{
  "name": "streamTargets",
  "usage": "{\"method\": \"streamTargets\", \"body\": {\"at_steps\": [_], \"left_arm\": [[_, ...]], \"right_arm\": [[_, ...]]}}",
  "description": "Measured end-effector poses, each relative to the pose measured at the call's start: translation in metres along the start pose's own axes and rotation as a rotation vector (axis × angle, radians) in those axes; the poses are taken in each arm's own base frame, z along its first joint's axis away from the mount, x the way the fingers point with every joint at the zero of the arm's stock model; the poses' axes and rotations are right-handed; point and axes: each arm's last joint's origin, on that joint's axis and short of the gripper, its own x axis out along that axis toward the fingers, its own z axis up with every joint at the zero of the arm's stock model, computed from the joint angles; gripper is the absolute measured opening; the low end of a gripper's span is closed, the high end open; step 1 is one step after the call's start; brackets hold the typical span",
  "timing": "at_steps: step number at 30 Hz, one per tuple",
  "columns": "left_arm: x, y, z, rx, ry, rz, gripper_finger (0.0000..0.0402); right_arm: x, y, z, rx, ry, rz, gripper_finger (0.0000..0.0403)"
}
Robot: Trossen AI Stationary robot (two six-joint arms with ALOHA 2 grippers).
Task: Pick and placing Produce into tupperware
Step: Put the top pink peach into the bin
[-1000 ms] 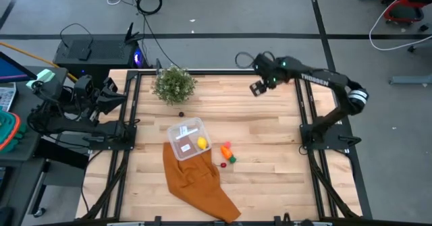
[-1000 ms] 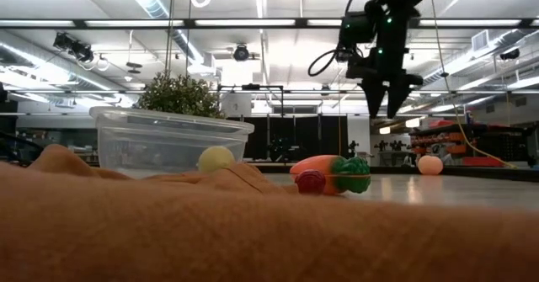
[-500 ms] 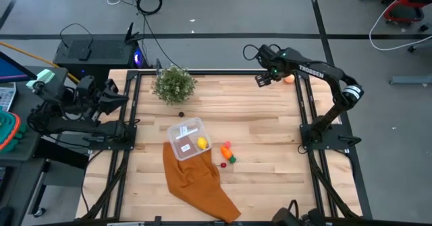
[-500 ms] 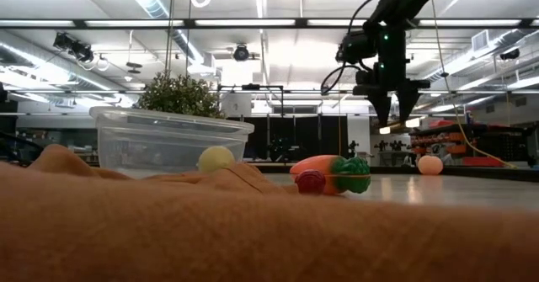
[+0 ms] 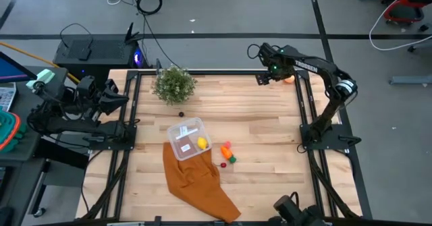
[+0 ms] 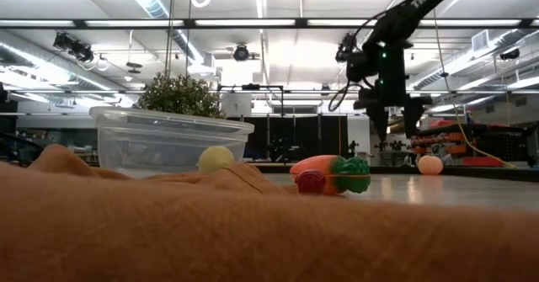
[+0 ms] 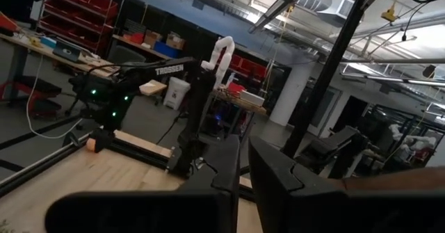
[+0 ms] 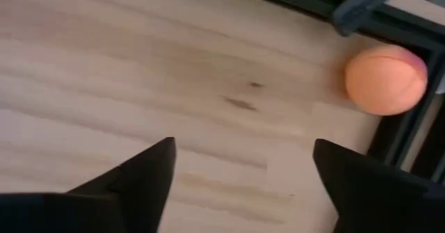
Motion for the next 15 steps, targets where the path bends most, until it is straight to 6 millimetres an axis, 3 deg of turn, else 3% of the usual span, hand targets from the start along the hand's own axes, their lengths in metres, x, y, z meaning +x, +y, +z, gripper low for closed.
{"method": "streamTargets", "body": {"at_steps": [4,7,15], "left_arm": [[0.0,0.0,0.0,0.0,0.0,0.0,0.0031],[0.0,0.0,0.0,-0.004,0.0,0.0,0.0028],[0.0,0.0,0.0,-0.053,0.001,0.0,0.0034]], "right_arm": [[0.011,0.0,0.003,0.062,-0.011,-0.118,0.0374],[0.017,-0.002,0.006,0.156,-0.058,-0.232,0.0396],[0.019,-0.017,0.016,0.312,-0.143,-0.284,0.0364]]}}
